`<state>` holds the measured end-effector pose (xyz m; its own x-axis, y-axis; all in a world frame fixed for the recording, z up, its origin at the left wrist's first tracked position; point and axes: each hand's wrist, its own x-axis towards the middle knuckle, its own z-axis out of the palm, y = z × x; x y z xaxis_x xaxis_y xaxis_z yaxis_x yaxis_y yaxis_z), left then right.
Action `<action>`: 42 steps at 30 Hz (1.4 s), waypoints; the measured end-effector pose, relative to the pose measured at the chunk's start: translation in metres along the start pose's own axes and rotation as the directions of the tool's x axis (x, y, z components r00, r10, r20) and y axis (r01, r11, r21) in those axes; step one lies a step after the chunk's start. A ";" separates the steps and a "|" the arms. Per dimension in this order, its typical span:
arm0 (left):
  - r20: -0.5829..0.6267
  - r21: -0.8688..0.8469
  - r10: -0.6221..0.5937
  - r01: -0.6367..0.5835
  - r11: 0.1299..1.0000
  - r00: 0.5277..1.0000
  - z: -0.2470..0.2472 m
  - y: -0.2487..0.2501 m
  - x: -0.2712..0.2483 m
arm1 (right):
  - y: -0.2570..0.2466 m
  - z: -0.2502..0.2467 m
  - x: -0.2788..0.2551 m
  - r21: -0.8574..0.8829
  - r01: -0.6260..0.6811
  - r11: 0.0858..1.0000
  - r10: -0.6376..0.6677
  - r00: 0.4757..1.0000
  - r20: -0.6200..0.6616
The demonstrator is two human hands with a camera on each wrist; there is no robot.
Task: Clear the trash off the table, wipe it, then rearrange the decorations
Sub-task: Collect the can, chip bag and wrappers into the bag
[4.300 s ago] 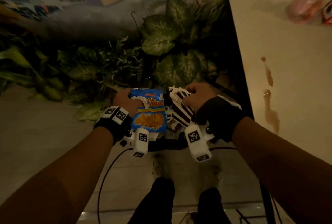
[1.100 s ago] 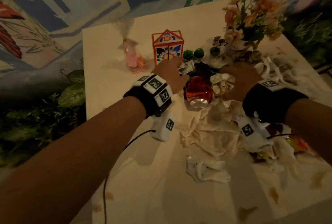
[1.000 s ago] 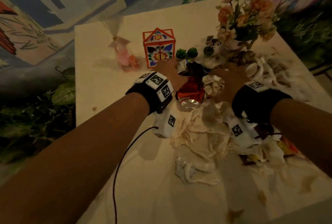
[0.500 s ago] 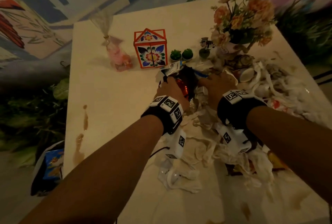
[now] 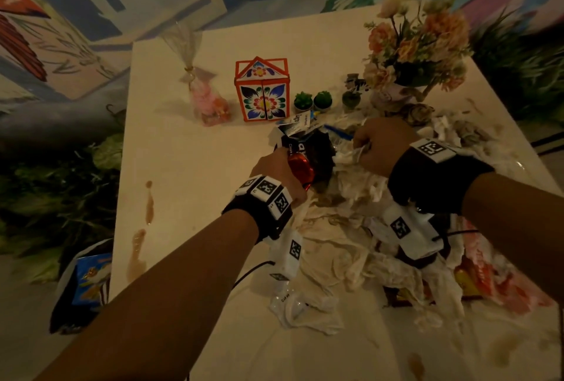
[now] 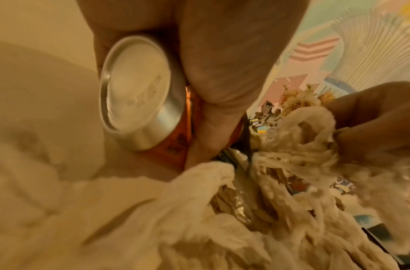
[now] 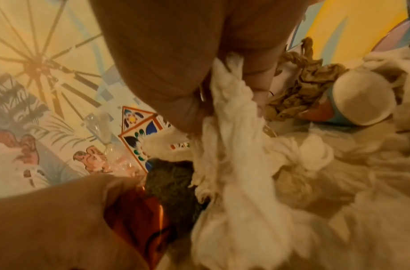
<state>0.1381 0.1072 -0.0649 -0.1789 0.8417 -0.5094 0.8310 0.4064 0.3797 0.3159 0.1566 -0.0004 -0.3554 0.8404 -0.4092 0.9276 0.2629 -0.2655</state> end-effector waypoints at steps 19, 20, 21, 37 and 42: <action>0.186 -0.150 0.070 -0.043 0.988 0.980 -0.021 0.033 -0.002 | 0.014 -0.031 -0.031 0.154 -0.039 0.987 0.081 0.957 -0.277; 0.169 -0.089 0.065 -0.051 0.995 0.983 -0.016 0.037 0.001 | 0.012 -0.036 -0.033 0.148 -0.037 0.988 0.079 0.953 -0.294; 0.131 -0.020 0.065 -0.063 0.998 0.989 -0.013 0.040 0.003 | 0.009 -0.042 -0.035 0.152 -0.032 0.988 0.078 0.949 -0.306; 0.030 -0.506 0.135 -0.102 0.856 0.990 -0.066 0.003 -0.037 | -0.023 -0.087 -0.040 0.236 -0.053 0.970 0.139 0.922 -0.361; 0.068 -0.505 0.195 -0.135 0.853 0.979 -0.084 -0.020 -0.049 | -0.049 -0.097 -0.035 0.197 -0.012 0.980 0.086 0.924 -0.371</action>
<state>0.0859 0.0880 0.0173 0.0224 0.8788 -0.4767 0.4671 0.4124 0.7822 0.2937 0.1606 0.1118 -0.2059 0.9755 -0.0769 0.8906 0.1543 -0.4278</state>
